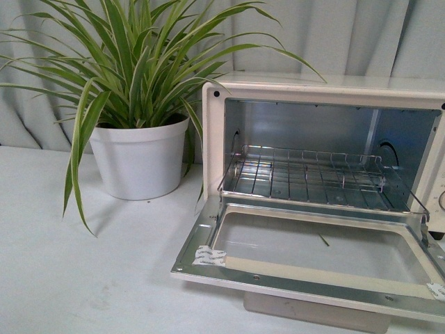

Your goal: Open oven

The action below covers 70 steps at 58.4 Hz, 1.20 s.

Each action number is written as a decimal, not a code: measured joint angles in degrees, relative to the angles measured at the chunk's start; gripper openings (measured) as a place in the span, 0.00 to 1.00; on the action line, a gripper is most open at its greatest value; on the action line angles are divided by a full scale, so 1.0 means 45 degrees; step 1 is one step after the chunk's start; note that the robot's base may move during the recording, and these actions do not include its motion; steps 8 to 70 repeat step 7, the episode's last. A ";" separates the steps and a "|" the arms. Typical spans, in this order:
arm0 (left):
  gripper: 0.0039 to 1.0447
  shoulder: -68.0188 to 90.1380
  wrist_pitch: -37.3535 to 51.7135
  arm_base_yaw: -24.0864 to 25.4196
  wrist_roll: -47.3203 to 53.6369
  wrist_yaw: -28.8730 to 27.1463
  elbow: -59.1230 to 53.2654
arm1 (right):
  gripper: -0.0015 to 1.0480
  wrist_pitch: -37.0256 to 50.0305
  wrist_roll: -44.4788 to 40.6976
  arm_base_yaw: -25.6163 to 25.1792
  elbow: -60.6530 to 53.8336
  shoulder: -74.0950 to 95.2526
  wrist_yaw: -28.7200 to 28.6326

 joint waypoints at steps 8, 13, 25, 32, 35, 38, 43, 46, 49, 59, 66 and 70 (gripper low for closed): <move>0.94 0.0000 0.0005 0.0000 0.0000 0.0000 0.0000 | 0.91 0.0000 0.0000 0.0000 0.0000 0.0000 0.0000; 0.94 0.0000 0.0005 0.0000 0.0000 0.0000 0.0000 | 0.91 0.0000 0.0000 0.0000 0.0000 0.0000 0.0000; 0.94 0.0000 0.0005 0.0000 0.0000 0.0000 0.0000 | 0.91 0.0000 0.0000 0.0000 0.0000 0.0000 0.0000; 0.94 0.0000 0.0005 0.0000 0.0000 0.0000 0.0000 | 0.91 0.0000 0.0000 0.0000 0.0000 0.0000 0.0000; 0.94 0.0000 0.0005 0.0000 0.0000 0.0000 0.0000 | 0.91 0.0000 0.0000 0.0000 0.0000 0.0000 0.0000; 0.94 0.0000 0.0005 0.0000 0.0000 0.0000 0.0000 | 0.91 0.0000 0.0000 0.0000 0.0000 0.0000 0.0000; 0.94 0.0000 0.0005 0.0000 0.0000 0.0000 0.0000 | 0.91 0.0000 0.0000 0.0000 0.0000 0.0000 0.0000; 0.94 0.0000 0.0005 0.0000 0.0000 0.0000 0.0000 | 0.91 0.0000 0.0000 0.0000 0.0000 0.0000 0.0000; 0.94 0.0000 0.0005 0.0000 0.0000 0.0000 0.0000 | 0.91 0.0000 0.0000 0.0000 0.0000 0.0000 0.0000; 0.94 0.0000 0.0005 0.0000 0.0000 0.0000 0.0000 | 0.91 0.0000 0.0000 0.0000 0.0000 0.0000 0.0000; 0.94 0.0000 0.0005 0.0000 0.0000 0.0000 0.0000 | 0.91 0.0000 0.0000 0.0000 0.0000 0.0000 0.0000; 0.94 0.0000 0.0005 0.0000 0.0000 0.0000 0.0000 | 0.91 0.0000 0.0000 0.0000 0.0000 0.0000 0.0000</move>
